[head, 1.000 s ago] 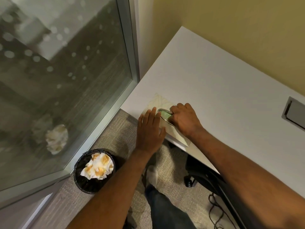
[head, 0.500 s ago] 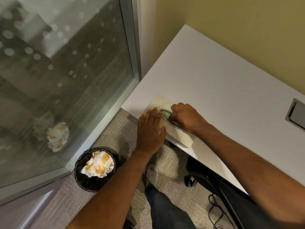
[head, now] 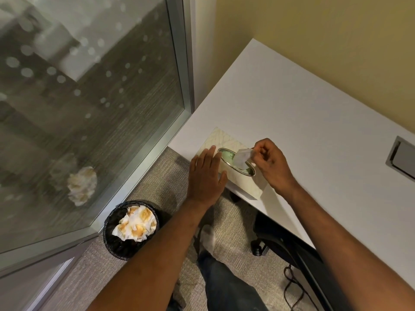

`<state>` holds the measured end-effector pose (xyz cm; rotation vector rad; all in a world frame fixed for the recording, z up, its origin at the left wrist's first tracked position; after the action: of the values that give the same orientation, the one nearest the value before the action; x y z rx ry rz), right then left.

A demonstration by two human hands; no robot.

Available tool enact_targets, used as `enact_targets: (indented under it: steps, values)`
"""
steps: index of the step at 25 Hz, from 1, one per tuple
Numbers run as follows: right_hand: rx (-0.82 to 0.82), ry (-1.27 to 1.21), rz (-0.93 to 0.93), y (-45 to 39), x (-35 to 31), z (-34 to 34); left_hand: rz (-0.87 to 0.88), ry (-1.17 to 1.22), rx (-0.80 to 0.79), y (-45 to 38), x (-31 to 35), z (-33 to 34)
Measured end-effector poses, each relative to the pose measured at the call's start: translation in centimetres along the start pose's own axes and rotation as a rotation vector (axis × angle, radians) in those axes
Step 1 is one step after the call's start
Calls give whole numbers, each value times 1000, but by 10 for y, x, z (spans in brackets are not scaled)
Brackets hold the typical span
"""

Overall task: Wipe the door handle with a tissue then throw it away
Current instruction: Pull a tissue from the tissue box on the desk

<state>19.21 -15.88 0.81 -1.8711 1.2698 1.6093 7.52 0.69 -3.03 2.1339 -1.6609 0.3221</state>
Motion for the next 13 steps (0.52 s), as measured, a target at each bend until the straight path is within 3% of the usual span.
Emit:
enact_targets:
  steps: [5,8,10,13]
  values:
    - [225,-164,17,15,-16,8,-42,91,19,1,11,-15]
    - [271,-276,75,25,-29,23,30,146,53,7,25,-38]
    - [255,-337,122,32,-38,40,69,351,85,15,25,-48]
    - [175,-378,93,50,-56,78,-156,819,35,37,4,-67]
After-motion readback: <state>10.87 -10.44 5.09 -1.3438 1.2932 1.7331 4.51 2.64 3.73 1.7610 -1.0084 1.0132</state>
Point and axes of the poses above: each hand's wrist, its own y-axis away from the middle knuckle, its own z-axis out of the palm, x = y × z, the point moved 3 cm from there along -y, towards the middle knuckle, and after that the axes turned 5 degrees about -x, right-handed, at the moved point
